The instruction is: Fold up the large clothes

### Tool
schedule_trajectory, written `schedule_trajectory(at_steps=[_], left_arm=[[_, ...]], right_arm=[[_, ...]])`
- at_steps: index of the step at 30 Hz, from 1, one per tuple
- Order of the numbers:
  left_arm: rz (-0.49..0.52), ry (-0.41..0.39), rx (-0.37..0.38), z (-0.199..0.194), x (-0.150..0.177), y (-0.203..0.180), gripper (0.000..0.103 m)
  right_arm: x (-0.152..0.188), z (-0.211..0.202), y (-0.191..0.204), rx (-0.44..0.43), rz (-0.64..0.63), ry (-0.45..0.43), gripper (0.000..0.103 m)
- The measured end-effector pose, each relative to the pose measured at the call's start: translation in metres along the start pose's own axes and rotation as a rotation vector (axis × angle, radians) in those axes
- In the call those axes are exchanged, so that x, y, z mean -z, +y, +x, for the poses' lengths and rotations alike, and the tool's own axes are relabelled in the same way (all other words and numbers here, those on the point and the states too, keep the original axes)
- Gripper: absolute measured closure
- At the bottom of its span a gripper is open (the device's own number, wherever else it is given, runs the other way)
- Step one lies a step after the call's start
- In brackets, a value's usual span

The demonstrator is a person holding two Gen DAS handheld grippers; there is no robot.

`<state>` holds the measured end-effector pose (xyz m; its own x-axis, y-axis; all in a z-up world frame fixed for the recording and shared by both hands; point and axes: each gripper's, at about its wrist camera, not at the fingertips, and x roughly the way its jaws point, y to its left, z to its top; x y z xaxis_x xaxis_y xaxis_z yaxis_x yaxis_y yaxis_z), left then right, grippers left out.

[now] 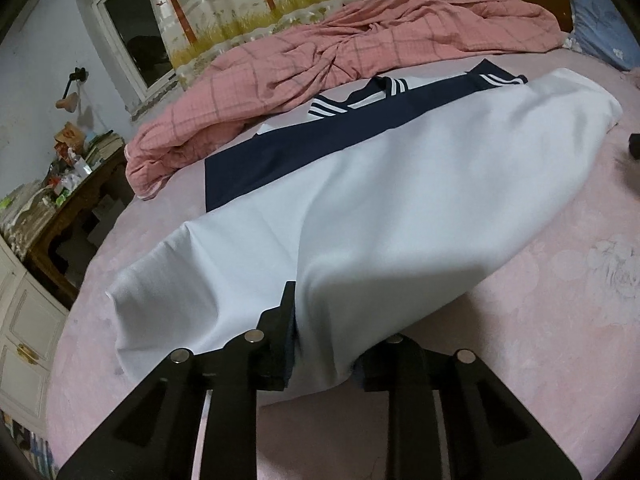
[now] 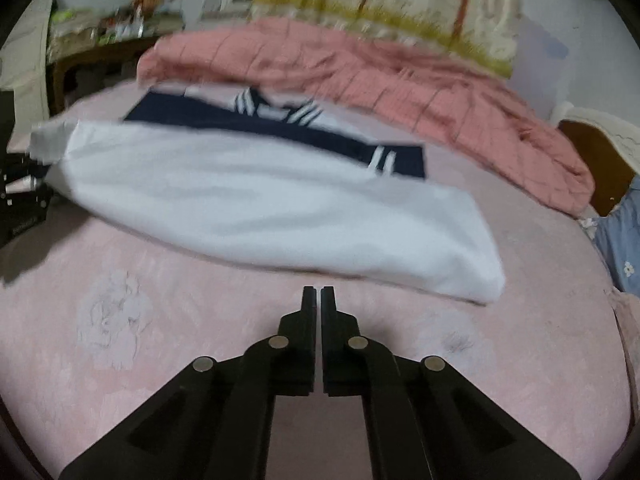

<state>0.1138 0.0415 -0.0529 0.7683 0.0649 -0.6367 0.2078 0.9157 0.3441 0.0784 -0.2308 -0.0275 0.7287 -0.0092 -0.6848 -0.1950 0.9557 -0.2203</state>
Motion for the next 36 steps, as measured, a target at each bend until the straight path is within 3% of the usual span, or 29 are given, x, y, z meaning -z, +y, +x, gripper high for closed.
schedule_trajectory(at_steps=[1, 2, 3, 6, 7, 8, 10, 12, 13, 14, 15, 16, 17, 19, 23, 28, 33, 36], left_arm=[[-0.014, -0.001, 0.005, 0.001, 0.000, 0.002, 0.071], [-0.023, 0.009, 0.014, 0.002, 0.000, 0.005, 0.064], [-0.033, 0.019, 0.020, 0.004, 0.001, 0.007, 0.061], [-0.059, 0.045, 0.017, 0.009, 0.003, 0.011, 0.051], [-0.057, 0.050, 0.001, 0.011, 0.002, 0.011, 0.042], [-0.046, 0.056, -0.048, 0.014, 0.002, 0.010, 0.029], [-0.016, 0.077, -0.132, 0.024, 0.001, 0.010, 0.018], [-0.004, 0.092, -0.137, 0.038, -0.002, 0.013, 0.018], [-0.003, 0.089, -0.145, 0.043, -0.005, 0.016, 0.021], [0.005, 0.080, -0.150, 0.046, -0.007, 0.017, 0.034], [0.016, 0.060, -0.135, 0.047, -0.009, 0.016, 0.045], [0.027, 0.044, -0.114, 0.045, -0.009, 0.016, 0.067], [0.054, 0.020, -0.125, 0.038, -0.010, 0.011, 0.075], [0.096, -0.009, -0.152, 0.022, -0.008, 0.007, 0.078], [0.047, -0.023, -0.066, -0.014, -0.001, 0.037, 0.079], [-0.031, 0.028, 0.114, -0.048, 0.027, 0.066, 0.077], [-0.089, 0.000, 0.098, -0.048, 0.024, 0.060, 0.076], [-0.164, 0.016, 0.152, -0.039, -0.010, 0.076, 0.076]], right_arm=[[-0.001, 0.003, 0.003, -0.003, -0.015, 0.009, 0.064], [-0.006, 0.008, 0.007, -0.016, -0.051, 0.023, 0.028], [-0.009, 0.013, 0.010, -0.016, -0.081, 0.025, 0.016], [-0.019, 0.032, 0.019, 0.046, -0.224, 0.075, 0.016], [-0.022, 0.043, 0.019, 0.085, -0.268, 0.111, 0.018], [-0.024, 0.051, 0.017, 0.110, -0.294, 0.126, 0.019], [-0.028, 0.065, 0.008, 0.144, -0.343, 0.139, 0.020], [-0.030, 0.084, -0.004, 0.302, -0.424, 0.113, 0.030], [-0.030, 0.092, -0.007, 0.334, -0.445, 0.108, 0.035], [-0.031, 0.101, -0.014, 0.328, -0.433, 0.106, 0.052], [-0.033, 0.104, -0.018, 0.320, -0.410, 0.097, 0.062], [-0.032, 0.106, -0.018, 0.329, -0.403, 0.084, 0.068], [-0.030, 0.105, -0.014, 0.346, -0.408, 0.073, 0.079], [-0.026, 0.093, -0.007, 0.362, -0.392, 0.033, 0.081], [-0.014, 0.031, 0.001, 0.233, -0.289, -0.028, 0.083], [0.025, -0.028, 0.033, 0.153, -0.352, 0.005, 0.083], [0.018, -0.032, 0.008, 0.011, -0.145, 0.043, 0.081], [-0.009, -0.033, -0.017, -0.083, -0.010, 0.021, 0.081]])
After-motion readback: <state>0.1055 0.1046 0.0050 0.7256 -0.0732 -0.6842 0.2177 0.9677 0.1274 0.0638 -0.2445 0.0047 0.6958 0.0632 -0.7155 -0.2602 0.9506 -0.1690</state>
